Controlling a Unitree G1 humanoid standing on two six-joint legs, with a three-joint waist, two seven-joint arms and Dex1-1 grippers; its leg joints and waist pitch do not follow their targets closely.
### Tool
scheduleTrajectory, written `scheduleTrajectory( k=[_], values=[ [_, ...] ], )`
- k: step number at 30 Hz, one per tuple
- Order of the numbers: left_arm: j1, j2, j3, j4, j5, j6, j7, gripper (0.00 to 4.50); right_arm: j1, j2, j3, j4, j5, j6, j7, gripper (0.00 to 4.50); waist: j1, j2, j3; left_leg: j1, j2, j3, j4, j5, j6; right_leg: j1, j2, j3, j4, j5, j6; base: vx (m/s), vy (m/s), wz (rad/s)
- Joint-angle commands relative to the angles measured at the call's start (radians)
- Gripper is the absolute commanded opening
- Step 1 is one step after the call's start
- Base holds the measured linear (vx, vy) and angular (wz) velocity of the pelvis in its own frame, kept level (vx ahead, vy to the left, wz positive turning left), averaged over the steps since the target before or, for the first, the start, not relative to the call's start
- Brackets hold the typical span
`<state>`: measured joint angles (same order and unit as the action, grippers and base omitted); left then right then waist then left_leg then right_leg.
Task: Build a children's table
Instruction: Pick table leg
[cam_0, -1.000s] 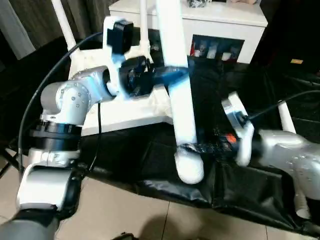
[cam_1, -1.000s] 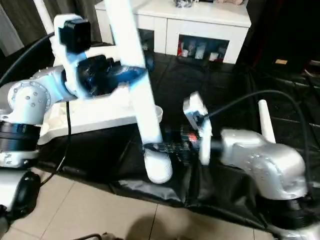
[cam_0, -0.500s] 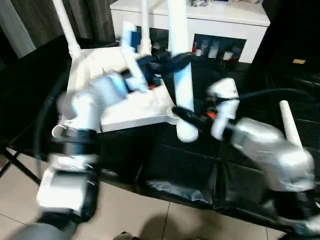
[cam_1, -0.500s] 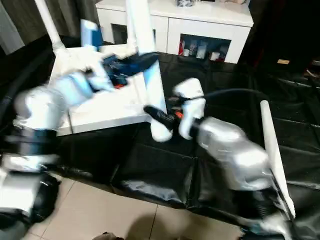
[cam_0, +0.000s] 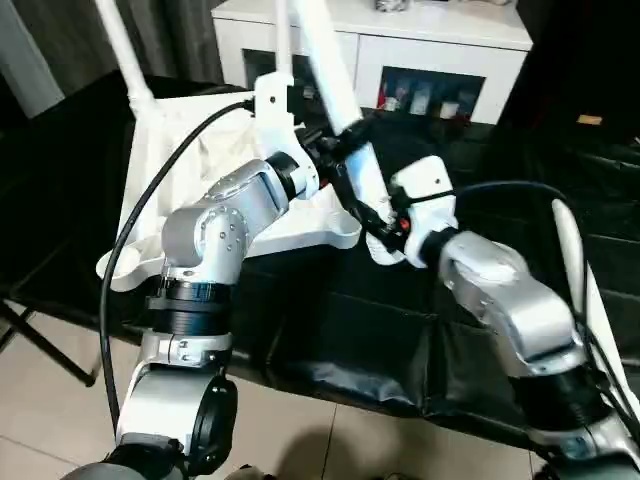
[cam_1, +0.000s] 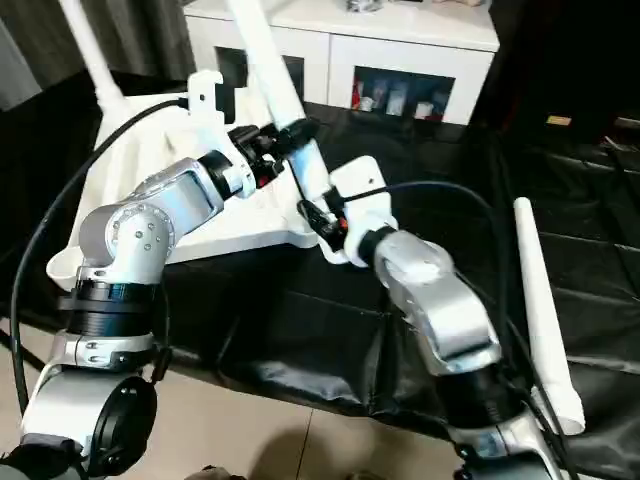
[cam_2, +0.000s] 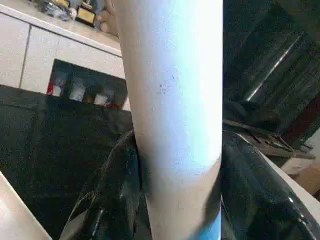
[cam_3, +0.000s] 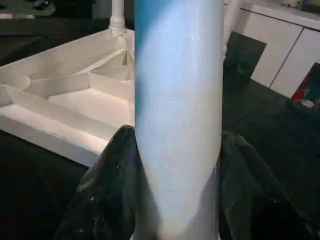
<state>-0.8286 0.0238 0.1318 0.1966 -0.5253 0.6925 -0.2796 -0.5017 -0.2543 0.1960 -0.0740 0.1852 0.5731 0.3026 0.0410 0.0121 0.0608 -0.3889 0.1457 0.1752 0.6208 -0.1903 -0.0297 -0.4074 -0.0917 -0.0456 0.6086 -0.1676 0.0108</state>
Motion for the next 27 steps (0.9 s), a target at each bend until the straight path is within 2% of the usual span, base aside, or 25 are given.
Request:
scheduleTrajectory(
  k=[1, 8, 12, 17, 24, 25, 27],
  values=[
    [0.005, 0.004, 0.027, -0.012, 0.021, -0.016, 0.035, 1.99, -0.011, 0.002, -0.013, -0.008, -0.01, -0.031, -0.001, 1.86, 0.0, -0.012, -0.071, 0.012, 0.062, -0.024, -0.084, -0.205, 0.012, 0.05, -0.048, 0.038, -0.074, -0.238, -0.196, 0.0, 0.0, 0.0],
    [0.011, 0.0, 0.028, -0.029, -0.006, -0.004, 0.027, 1.86, -0.017, 0.004, -0.021, 0.004, -0.021, -0.04, 0.001, 1.86, -0.001, -0.009, -0.071, 0.012, 0.062, -0.024, -0.083, -0.204, 0.019, 0.051, -0.048, 0.038, -0.072, -0.218, -0.212, 0.0, 0.0, 0.0],
    [0.01, 0.0, 0.03, -0.034, -0.009, -0.005, 0.024, 1.85, -0.022, 0.002, -0.026, 0.011, -0.03, -0.046, 0.0, 1.86, -0.002, -0.008, -0.07, 0.013, 0.062, -0.024, -0.084, -0.213, 0.015, 0.05, -0.048, 0.038, -0.074, -0.235, -0.208, 0.0, 0.0, 0.0],
    [0.008, 0.006, 0.024, -0.044, -0.013, 0.001, 0.015, 1.85, -0.018, 0.0, -0.033, 0.005, -0.007, -0.055, 0.031, 1.86, -0.003, -0.008, -0.07, 0.013, 0.063, -0.024, -0.084, -0.217, 0.018, 0.05, -0.048, 0.038, -0.073, -0.223, -0.211, 0.0, 0.0, 0.0],
    [0.001, 0.021, 0.015, -0.04, -0.005, -0.004, 0.005, 1.85, -0.026, -0.001, -0.032, 0.013, -0.024, -0.061, 0.029, 1.85, -0.004, -0.006, -0.07, 0.015, 0.063, -0.025, -0.085, -0.221, 0.013, 0.05, -0.047, 0.038, -0.072, -0.219, -0.215, 0.0, 0.0, 0.0],
    [0.0, 0.028, 0.009, -0.043, -0.002, -0.005, -0.003, 1.85, -0.025, 0.003, -0.037, 0.013, -0.009, -0.059, 0.043, 1.85, -0.004, -0.006, -0.07, 0.014, 0.063, -0.025, -0.085, -0.218, 0.013, 0.051, -0.048, 0.038, -0.072, -0.213, -0.217, 0.0, 0.0, 0.0],
    [-0.003, 0.04, -0.002, -0.053, -0.004, 0.004, -0.022, 1.85, -0.022, 0.01, -0.057, 0.003, 0.034, -0.048, 0.076, 2.41, -0.003, -0.009, -0.07, 0.013, 0.063, -0.025, -0.085, -0.221, 0.02, 0.052, -0.05, 0.039, -0.072, -0.222, -0.214, 0.0, 0.0, 0.0]
  ],
)
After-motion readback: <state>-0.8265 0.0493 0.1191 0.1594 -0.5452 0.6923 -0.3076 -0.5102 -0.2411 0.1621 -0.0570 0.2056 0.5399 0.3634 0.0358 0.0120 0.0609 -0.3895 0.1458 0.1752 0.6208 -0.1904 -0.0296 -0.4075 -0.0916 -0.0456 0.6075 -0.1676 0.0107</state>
